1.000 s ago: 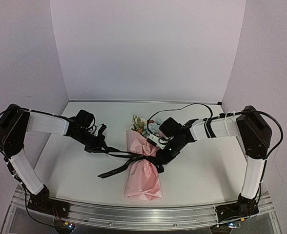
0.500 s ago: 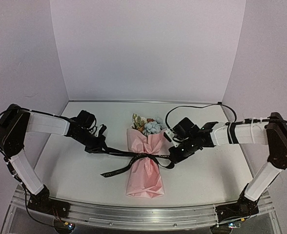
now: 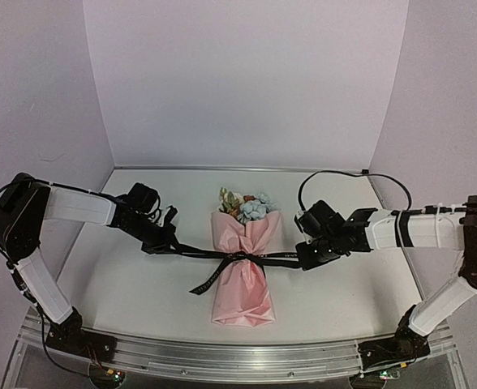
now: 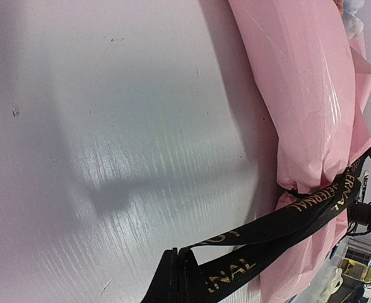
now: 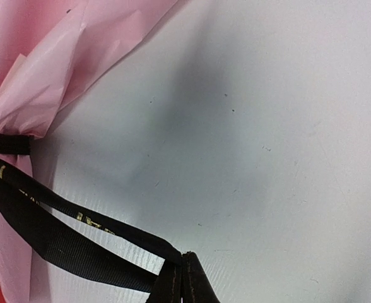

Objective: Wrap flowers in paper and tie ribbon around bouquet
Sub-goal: Tie the ribbon around the folded bouquet.

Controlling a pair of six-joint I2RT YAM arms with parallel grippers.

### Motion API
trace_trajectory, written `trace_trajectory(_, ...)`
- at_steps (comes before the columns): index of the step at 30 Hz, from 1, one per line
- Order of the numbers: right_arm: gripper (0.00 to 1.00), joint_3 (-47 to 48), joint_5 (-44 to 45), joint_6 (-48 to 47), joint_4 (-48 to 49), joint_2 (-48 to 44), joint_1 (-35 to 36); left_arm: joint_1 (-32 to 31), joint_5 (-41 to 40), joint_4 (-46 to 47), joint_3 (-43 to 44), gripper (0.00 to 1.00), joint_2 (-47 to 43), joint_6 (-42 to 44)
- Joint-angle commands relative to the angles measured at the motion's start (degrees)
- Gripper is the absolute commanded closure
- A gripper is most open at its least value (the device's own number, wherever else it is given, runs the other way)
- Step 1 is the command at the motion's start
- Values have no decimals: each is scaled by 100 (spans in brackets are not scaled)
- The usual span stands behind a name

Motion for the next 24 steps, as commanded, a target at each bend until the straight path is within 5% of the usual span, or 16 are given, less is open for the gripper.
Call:
trace_trajectory(1, 100, -223, 949, 231, -734, -211, -81, 202, -513, -145, -147, 100, -53, -20)
trace_trajectory(24, 100, -888, 1369, 1336, -751, -707, -417, 480, -526, 227, -729, 100, -209, -240)
